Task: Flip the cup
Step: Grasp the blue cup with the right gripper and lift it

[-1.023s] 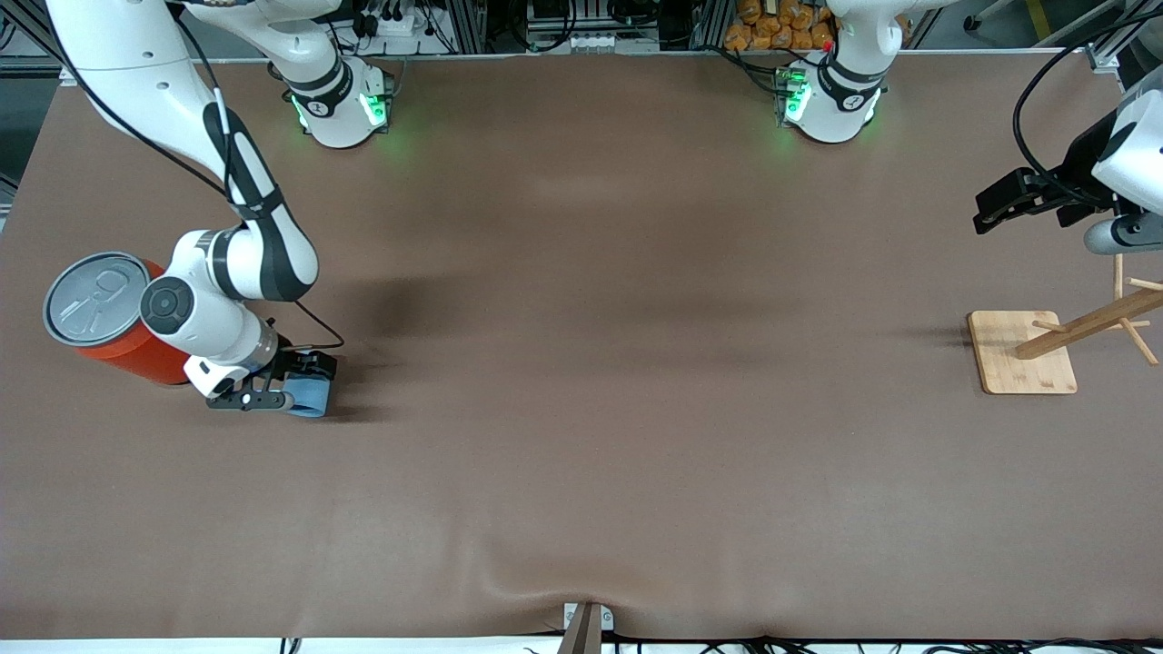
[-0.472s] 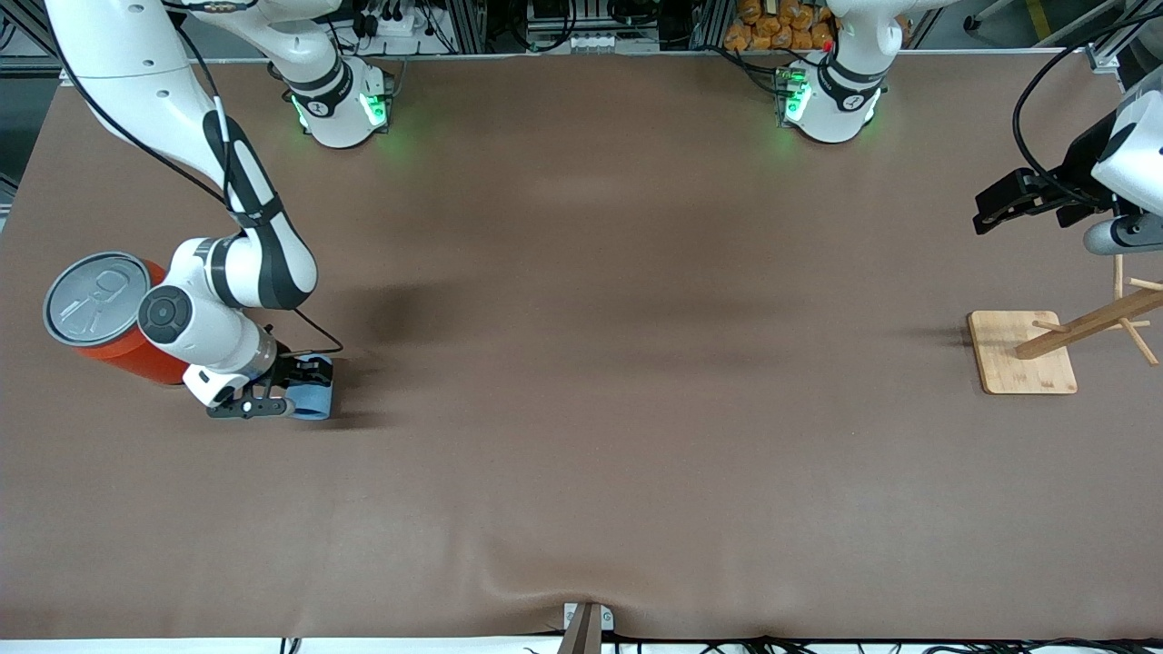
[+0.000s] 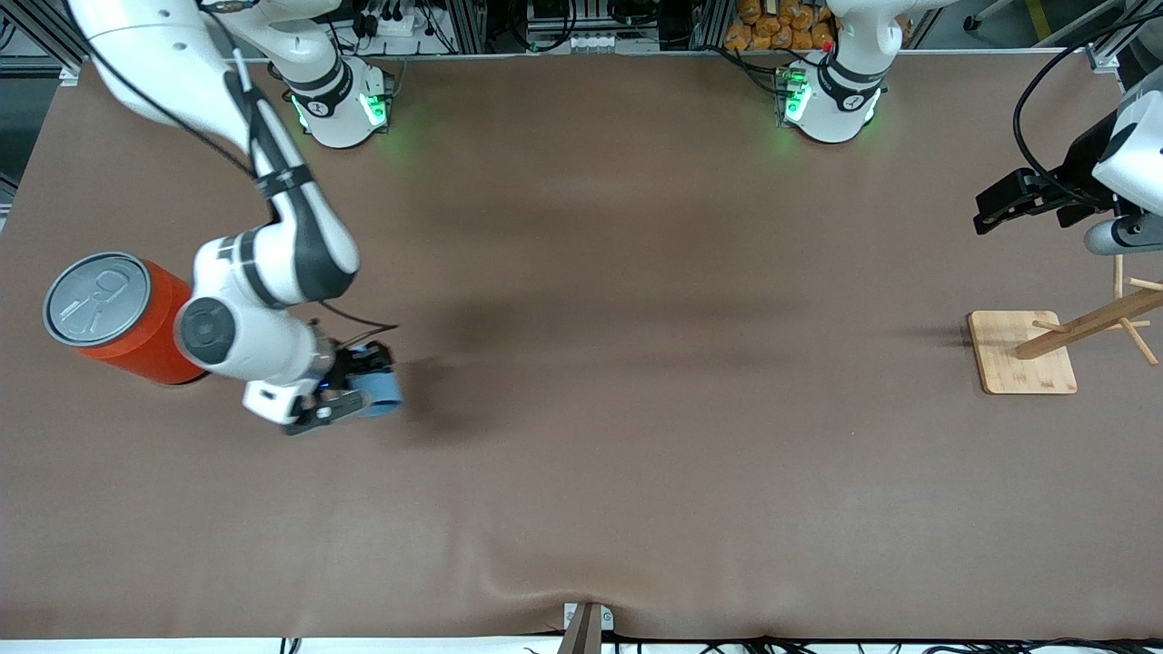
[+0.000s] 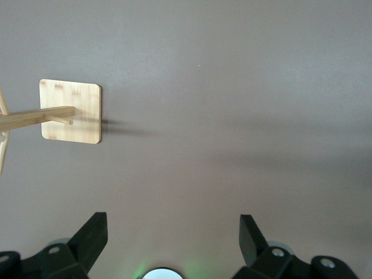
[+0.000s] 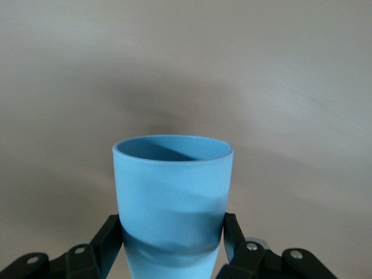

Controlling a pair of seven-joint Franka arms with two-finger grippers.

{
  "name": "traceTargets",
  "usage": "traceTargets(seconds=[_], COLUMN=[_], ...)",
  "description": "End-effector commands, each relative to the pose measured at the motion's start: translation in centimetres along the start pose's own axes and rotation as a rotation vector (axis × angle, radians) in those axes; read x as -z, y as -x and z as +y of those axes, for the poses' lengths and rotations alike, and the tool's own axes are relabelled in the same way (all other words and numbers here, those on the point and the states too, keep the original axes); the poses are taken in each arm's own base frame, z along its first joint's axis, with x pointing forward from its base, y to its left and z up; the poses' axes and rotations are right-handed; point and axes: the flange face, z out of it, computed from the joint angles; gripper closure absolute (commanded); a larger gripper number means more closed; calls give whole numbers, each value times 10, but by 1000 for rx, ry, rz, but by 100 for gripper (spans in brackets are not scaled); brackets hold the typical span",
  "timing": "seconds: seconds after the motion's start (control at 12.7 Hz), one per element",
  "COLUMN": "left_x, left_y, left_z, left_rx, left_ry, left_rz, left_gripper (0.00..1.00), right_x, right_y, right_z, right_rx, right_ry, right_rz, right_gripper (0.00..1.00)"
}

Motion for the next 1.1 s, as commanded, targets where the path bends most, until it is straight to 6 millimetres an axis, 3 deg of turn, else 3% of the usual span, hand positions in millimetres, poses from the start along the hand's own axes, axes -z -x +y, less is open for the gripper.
traceTargets(seconds=[0.0,0.16,0.39,0.55,0.71,0.87,1.02], left_x=[5,6,4,4,3,2,-2], left_y=[-1,-2,-5,-6,-7,-7,-7], left_z=[-5,-6,-8,-16,-15,-15,-14], left_rx=[-12,-9,-6,8,8,8,6], left_ry=[-9,-5,-4,-4,-2,-1,-3], left_rz=[17,24,30,31,33,30,22], left_gripper=[0,0,0,0,0,0,0], right_x=[-5,-3,-17,-41,-80,-96,-106], right_y=[-29,-39,-45,-55,-58,-50,-43], right_z=[-82,-146,-236,-285,-343,-384,-400], right_rx=[208,330,612,786,899,979,1032], right_ry=[14,18,133,190,168,186,217], right_rz=[48,65,67,98,194,202,188], right_gripper=[100,100,100,100,100,100,100])
